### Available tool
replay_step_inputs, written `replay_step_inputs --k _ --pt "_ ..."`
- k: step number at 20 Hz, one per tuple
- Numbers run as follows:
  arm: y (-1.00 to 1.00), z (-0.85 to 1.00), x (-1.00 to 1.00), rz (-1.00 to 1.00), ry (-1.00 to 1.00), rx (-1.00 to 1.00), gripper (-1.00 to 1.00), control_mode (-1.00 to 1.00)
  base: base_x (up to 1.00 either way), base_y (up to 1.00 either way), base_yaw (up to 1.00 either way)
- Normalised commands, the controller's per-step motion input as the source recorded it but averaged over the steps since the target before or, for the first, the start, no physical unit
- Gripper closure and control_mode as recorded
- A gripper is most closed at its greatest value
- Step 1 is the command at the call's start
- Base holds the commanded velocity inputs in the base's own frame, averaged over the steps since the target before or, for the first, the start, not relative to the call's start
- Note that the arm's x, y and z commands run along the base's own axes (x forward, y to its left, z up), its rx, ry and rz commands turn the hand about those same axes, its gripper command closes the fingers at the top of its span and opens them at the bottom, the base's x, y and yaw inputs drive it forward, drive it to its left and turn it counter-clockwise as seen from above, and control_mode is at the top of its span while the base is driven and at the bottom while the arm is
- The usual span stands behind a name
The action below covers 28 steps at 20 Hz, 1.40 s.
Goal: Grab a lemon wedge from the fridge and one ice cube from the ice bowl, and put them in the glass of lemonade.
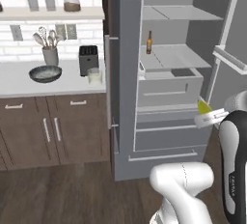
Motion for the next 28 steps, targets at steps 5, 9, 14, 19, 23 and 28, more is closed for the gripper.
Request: replay_step_inputs --k 5,9,14,19,23,28 --pt "0.0 0.0 0.0 0.0 0.0 0.0 1.0 1.0 0.0 0.78 0.41" --pt "0.0 0.0 0.0 0.0 0.0 0.0 1.0 1.0 0.0 0.64 0.55" --pt "0.0 0.0 0.0 0.0 0.0 0.0 1.0 1.0 0.14 0.66 0.59" --pt "0.0 0.0 0.0 0.0 0.0 0.0 1.0 1.0 0.36 0.73 0.57" --pt "0.0 0.0 0.0 0.0 0.0 0.0 1.0 1.0 0.41 0.71 0.56" --pt "0.0 0.0 0.0 0.0 0.0 0.0 1.0 1.0 0.49 0.62 0.54"
